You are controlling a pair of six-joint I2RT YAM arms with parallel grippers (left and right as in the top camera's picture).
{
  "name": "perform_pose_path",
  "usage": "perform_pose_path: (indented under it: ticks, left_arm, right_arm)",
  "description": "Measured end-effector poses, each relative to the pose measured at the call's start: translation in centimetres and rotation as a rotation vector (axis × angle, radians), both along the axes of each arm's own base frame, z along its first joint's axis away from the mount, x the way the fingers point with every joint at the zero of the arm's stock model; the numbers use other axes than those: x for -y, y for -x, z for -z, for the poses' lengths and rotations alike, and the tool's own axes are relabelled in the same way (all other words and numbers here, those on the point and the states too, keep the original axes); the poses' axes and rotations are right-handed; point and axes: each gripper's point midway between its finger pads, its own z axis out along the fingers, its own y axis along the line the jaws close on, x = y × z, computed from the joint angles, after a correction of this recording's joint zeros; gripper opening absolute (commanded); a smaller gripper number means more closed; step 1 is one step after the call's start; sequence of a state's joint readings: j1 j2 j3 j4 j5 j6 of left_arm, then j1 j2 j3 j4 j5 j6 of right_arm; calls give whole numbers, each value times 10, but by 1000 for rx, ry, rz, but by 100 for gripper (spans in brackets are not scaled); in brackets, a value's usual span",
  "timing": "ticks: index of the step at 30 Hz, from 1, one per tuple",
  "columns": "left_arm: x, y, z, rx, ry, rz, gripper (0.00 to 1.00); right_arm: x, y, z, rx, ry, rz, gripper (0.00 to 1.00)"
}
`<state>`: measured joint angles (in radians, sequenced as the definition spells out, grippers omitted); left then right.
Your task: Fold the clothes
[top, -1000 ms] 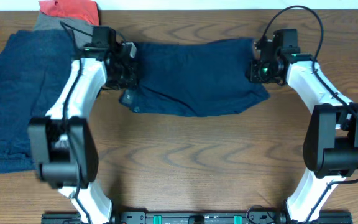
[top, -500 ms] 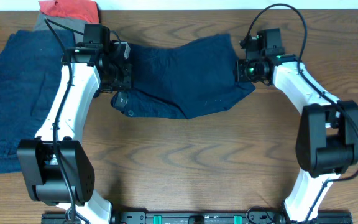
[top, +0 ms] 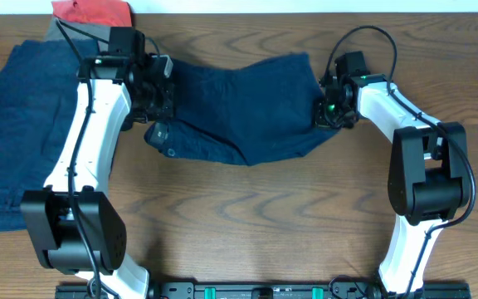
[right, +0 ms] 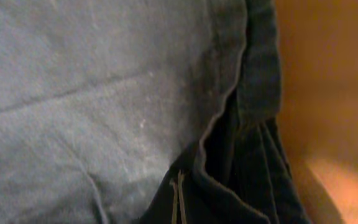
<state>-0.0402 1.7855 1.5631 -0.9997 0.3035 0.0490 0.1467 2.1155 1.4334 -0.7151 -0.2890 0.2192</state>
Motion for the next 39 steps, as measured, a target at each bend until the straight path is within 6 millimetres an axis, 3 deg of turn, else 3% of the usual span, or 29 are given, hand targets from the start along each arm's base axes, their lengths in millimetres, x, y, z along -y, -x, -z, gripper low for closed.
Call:
perform_pose_path:
  ticks: [7, 12, 16, 23, 31, 39]
  left_arm:
    - [-5, -6, -8, 26, -30, -8, 6]
    - [-16, -9, -6, 41, -95, -8, 6]
    - [-23, -12, -6, 56, -140, -6, 6]
    - [-29, -13, -6, 63, -182, 12, 6]
    - [-30, -13, -6, 66, -190, 26, 6]
    - [-30, -13, -6, 66, -190, 28, 6]
  right_arm:
    - [-16, 48, 1, -184, 50, -8, 1]
    - [-39, 61, 0, -195, 75, -57, 1]
    - [-57, 55, -1, -153, 39, -87, 1]
    - [-73, 45, -6, -77, -39, -143, 1]
    - [-86, 12, -52, 144, -98, -190, 1]
    - [-72, -13, -57, 255, 0, -160, 1]
